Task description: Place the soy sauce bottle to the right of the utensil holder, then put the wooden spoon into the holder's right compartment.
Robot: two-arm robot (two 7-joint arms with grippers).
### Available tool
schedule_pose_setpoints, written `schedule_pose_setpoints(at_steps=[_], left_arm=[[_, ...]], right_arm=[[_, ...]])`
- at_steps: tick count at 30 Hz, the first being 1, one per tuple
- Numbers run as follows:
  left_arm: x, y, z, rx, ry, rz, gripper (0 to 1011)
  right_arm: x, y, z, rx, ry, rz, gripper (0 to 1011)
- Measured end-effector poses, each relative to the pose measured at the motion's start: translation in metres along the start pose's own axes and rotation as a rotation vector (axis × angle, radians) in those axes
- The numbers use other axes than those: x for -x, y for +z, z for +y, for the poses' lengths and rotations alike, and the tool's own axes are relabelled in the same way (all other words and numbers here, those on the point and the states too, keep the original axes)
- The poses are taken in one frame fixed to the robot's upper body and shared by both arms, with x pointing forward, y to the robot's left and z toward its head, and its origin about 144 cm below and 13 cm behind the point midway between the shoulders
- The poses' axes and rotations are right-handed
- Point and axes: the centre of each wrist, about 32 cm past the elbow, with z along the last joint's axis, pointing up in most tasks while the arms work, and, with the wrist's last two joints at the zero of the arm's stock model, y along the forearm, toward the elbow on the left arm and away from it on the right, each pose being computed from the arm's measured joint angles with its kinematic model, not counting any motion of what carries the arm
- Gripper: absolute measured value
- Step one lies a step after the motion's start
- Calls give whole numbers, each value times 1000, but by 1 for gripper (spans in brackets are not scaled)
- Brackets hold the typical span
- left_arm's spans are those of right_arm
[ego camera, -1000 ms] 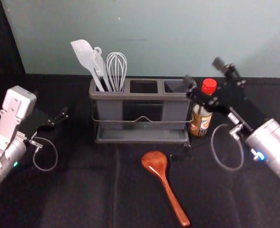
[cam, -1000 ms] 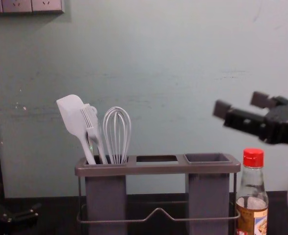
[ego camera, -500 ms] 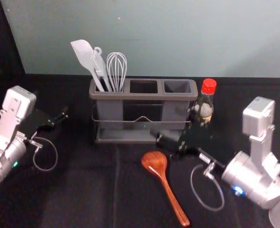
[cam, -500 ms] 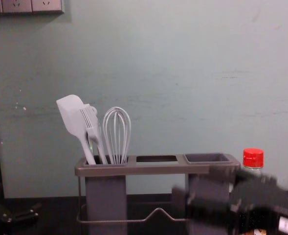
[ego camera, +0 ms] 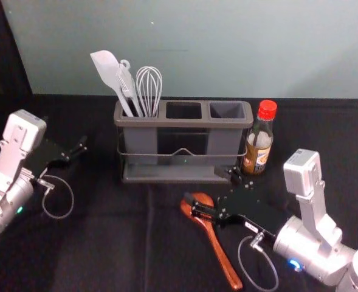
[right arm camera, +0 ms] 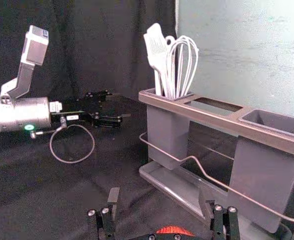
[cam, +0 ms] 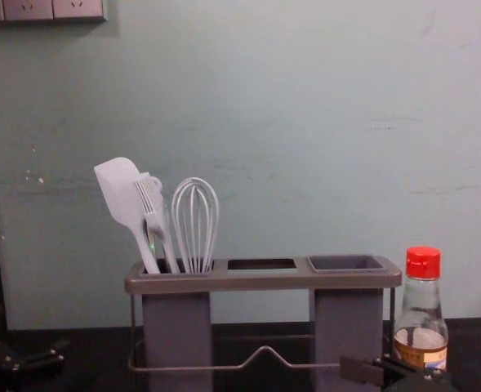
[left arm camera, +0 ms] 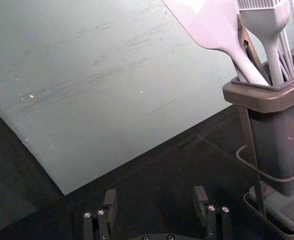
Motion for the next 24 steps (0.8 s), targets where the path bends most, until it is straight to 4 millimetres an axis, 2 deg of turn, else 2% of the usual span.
schedule_pose_setpoints(at_steps=[20,24], left_arm=[[0,0,0,0,0,0,1005],[0,0,0,0,0,0,1005]], right_arm=[[0,3,0,-9,-2,-5,1002],[3,4,-1,38,-1,-15,1002]])
